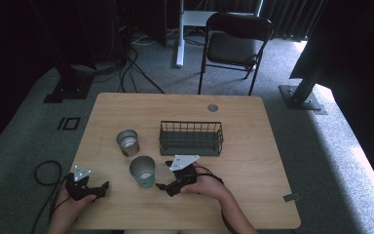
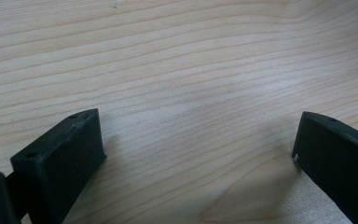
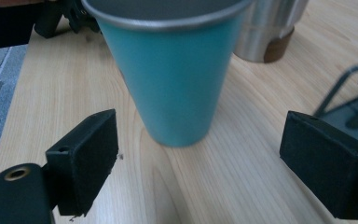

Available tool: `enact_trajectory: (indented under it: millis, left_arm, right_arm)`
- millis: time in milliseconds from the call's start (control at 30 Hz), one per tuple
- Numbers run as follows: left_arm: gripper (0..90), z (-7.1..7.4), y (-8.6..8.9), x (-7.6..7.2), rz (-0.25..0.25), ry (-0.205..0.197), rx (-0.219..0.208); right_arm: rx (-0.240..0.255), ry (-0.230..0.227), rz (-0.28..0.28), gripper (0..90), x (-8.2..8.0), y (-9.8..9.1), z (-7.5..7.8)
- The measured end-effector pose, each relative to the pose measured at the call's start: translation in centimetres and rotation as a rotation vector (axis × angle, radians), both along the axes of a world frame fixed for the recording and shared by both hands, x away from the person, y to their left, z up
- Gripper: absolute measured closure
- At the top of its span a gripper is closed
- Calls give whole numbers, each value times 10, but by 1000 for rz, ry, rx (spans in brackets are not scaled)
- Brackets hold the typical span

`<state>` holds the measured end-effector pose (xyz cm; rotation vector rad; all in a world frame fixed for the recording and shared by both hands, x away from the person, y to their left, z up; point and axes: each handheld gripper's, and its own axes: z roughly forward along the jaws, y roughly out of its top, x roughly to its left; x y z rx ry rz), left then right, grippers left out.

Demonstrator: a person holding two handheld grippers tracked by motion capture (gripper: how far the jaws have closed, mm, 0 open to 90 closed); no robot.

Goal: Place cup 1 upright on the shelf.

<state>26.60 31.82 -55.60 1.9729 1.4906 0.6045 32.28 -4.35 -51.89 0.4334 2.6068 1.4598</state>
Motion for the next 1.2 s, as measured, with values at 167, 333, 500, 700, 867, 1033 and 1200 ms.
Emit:
enact_trajectory:
  millis: [167,333,500,700,867,1033,1200]
  left_arm:
    - [24,0,0,0,0,0,0]
    - [24,0,0,0,0,0,0]
    - [25,0,0,0,0,0,0]
    - [25,0,0,0,0,0,-1]
    - [24,0,0,0,0,0,0]
    - [24,0,0,0,0,0,0]
    - [25,0,0,0,2,-1,-2]
  right_arm:
    - [7,-2,19,111,0,9,1]
    - [24,-5,36,111,0,21,2]
    - [31,-12,48,111,1,27,2]
    - [51,-10,50,111,2,34,2]
    - [74,-11,55,111,3,40,1]
    - [95,-1,46,111,5,43,-1]
    - [125,6,36,110,9,47,0]
